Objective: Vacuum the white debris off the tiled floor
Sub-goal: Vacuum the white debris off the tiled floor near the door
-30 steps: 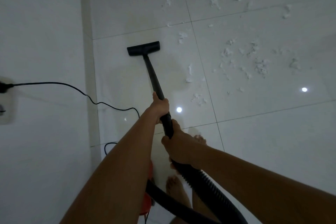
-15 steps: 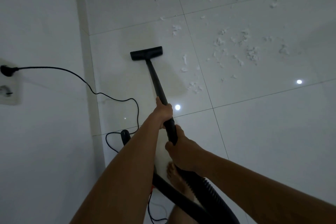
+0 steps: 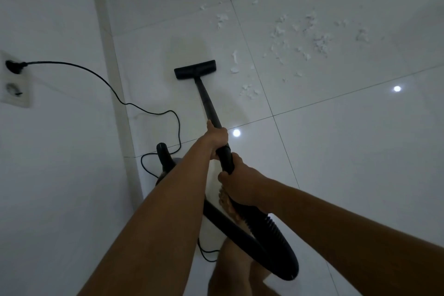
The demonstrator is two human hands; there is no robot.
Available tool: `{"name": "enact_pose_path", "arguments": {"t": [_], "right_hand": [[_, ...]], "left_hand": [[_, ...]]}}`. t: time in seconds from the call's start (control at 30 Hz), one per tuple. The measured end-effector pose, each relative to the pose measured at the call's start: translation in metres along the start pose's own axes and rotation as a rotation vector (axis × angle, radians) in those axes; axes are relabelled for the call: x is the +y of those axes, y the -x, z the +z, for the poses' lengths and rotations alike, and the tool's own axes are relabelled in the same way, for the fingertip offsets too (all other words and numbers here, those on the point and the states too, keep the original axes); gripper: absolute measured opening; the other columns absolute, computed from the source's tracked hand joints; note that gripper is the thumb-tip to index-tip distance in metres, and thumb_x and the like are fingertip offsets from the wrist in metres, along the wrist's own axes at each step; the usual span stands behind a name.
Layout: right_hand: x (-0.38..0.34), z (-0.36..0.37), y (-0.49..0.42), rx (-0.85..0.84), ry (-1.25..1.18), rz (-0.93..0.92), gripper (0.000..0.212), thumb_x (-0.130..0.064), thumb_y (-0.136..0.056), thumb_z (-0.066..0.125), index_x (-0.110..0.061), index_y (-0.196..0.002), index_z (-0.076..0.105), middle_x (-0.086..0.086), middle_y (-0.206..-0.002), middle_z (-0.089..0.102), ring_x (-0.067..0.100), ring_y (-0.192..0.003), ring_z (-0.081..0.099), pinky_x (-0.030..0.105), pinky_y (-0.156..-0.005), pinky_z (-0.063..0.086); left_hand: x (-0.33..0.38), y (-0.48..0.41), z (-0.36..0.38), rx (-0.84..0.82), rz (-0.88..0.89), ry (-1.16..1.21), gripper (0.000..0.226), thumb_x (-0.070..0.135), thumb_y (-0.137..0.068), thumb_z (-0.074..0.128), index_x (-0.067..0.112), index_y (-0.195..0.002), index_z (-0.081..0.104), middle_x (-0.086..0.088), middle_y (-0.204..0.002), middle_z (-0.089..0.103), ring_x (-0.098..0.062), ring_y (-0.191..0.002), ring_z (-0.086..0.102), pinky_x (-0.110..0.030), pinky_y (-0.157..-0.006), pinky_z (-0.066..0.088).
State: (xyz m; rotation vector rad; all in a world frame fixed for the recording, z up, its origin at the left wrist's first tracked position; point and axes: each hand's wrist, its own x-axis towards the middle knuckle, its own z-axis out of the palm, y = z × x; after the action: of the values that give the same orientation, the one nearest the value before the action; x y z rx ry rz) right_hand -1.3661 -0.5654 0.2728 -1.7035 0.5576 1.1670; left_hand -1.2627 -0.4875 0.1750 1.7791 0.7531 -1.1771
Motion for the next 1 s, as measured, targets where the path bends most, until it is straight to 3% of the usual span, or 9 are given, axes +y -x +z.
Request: {"name": "enact_pose_path", "arguments": {"t": [0.1,0.23,0.37,0.47,0.53,0.63,0.77,0.87,1.0], "right_hand": [[0.017,0.007,0.018,0.010,-0.035,0.003,0.059,-0.025,-0.105,0.042,-0.027,-0.158,0.016,0.009,-0.089,0.061,0.012,-0.054,0.058,0.020,-0.040,0.045],[0.039,0.019,0.037,0.011,-0.072,-0.007,0.061,-0.024,-0.103,0.043,-0.028,-0.158,0.018,0.008,-0.089,0.063,0.012,-0.057,0.060,0.021,-0.044,0.047],[0.064,0.032,0.052,-0.007,-0.150,-0.018,0.058,-0.028,-0.102,0.046,-0.026,-0.155,0.023,0.010,-0.086,0.063,0.013,-0.049,0.058,0.026,-0.048,0.051],[0.083,0.042,0.063,-0.018,-0.182,-0.038,0.053,-0.034,-0.103,0.047,-0.023,-0.151,0.026,0.011,-0.081,0.060,0.014,-0.041,0.056,0.031,-0.050,0.054],[0.096,0.049,0.067,-0.005,-0.179,-0.036,0.052,-0.032,-0.104,0.047,-0.023,-0.151,0.027,0.014,-0.088,0.060,0.014,-0.040,0.057,0.031,-0.050,0.055],[0.116,0.057,0.075,0.008,-0.186,-0.023,0.054,-0.031,-0.102,0.048,-0.025,-0.152,0.028,0.017,-0.099,0.061,0.015,-0.045,0.059,0.031,-0.050,0.056],[0.136,0.063,0.091,-0.005,-0.244,0.006,0.051,-0.027,-0.103,0.047,-0.027,-0.150,0.029,0.015,-0.083,0.062,0.013,-0.038,0.057,0.026,-0.043,0.052],[0.146,0.067,0.099,0.006,-0.236,0.001,0.050,-0.029,-0.103,0.047,-0.027,-0.150,0.029,0.016,-0.079,0.064,0.015,-0.040,0.059,0.028,-0.046,0.053],[0.162,0.073,0.111,0.039,-0.196,0.011,0.052,-0.033,-0.104,0.045,-0.022,-0.152,0.028,0.014,-0.091,0.069,0.015,-0.053,0.063,0.027,-0.050,0.057]], "left_hand": [[-0.017,0.010,0.013,-0.002,-0.001,-0.011,0.073,0.021,-0.106,0.035,0.037,-0.157,-0.014,-0.011,-0.114,0.049,-0.025,-0.081,0.055,-0.043,-0.079,0.055],[-0.037,0.026,0.025,-0.013,-0.002,-0.049,0.075,0.018,-0.105,0.034,0.036,-0.157,-0.016,-0.008,-0.100,0.050,-0.024,-0.081,0.056,-0.041,-0.073,0.055],[-0.060,0.041,0.038,-0.022,-0.001,-0.064,0.075,0.018,-0.105,0.034,0.035,-0.157,-0.015,-0.010,-0.109,0.051,-0.024,-0.080,0.056,-0.041,-0.074,0.056],[-0.078,0.052,0.047,-0.021,-0.004,-0.066,0.074,0.016,-0.104,0.034,0.035,-0.158,-0.013,-0.010,-0.101,0.052,-0.023,-0.076,0.056,-0.037,-0.061,0.054],[-0.089,0.059,0.054,-0.023,-0.007,-0.073,0.074,0.016,-0.104,0.034,0.035,-0.158,-0.013,-0.011,-0.101,0.053,-0.023,-0.076,0.056,-0.036,-0.057,0.053],[-0.104,0.068,0.066,-0.025,-0.011,-0.086,0.074,0.018,-0.105,0.034,0.036,-0.157,-0.015,-0.013,-0.118,0.054,-0.023,-0.078,0.056,-0.036,-0.057,0.053],[-0.123,0.076,0.081,-0.021,-0.016,-0.094,0.074,0.018,-0.105,0.034,0.036,-0.157,-0.016,-0.016,-0.131,0.053,-0.023,-0.079,0.056,-0.036,-0.062,0.054],[-0.131,0.084,0.089,-0.038,-0.019,-0.101,0.076,0.017,-0.104,0.034,0.036,-0.157,-0.016,-0.017,-0.136,0.051,-0.025,-0.084,0.057,-0.040,-0.076,0.057],[-0.141,0.097,0.103,-0.044,-0.002,-0.169,0.077,0.018,-0.103,0.036,0.034,-0.157,-0.016,-0.018,-0.141,0.047,-0.033,-0.113,0.059,-0.047,-0.097,0.054]]}}
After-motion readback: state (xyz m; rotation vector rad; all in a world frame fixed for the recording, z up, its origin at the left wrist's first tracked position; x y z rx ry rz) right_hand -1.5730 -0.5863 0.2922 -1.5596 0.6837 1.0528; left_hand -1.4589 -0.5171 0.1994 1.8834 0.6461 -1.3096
